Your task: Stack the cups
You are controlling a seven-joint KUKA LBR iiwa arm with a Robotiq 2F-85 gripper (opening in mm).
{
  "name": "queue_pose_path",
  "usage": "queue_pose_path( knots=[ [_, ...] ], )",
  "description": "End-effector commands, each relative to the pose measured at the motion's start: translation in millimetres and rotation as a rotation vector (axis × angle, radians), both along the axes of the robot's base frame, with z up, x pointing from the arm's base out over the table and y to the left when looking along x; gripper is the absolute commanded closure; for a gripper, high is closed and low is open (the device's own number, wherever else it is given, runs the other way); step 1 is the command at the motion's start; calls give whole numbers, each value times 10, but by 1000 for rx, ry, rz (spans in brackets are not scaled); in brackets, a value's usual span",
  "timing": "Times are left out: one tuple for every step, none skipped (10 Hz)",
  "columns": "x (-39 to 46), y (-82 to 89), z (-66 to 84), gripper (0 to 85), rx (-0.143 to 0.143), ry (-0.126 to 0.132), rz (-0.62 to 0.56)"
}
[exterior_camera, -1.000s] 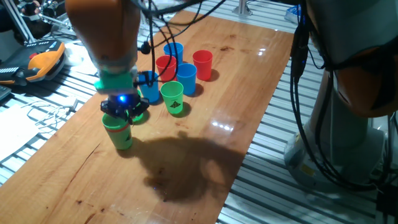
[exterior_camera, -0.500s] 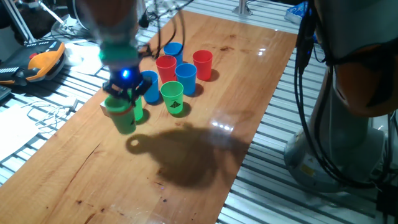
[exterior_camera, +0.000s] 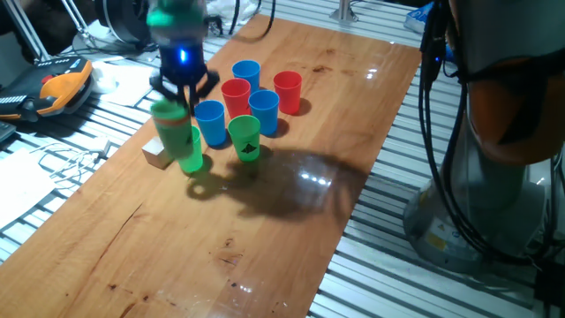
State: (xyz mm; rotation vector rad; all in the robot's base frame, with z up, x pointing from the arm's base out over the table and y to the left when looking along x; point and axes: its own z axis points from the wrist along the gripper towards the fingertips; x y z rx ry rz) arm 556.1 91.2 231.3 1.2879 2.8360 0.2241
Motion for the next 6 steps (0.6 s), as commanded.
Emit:
queue_pose_path(
  knots=[
    [52,-83,364,850,-67,-21,8],
    [104,-136,350,850,-83,-45,0],
    [144,-155,315,850,-108,-57,-4],
    [166,-160,263,850,-137,-70,-4],
    [188,-172,198,850,-152,-81,-2],
    [209,-189,117,850,-156,-87,8]
  ],
)
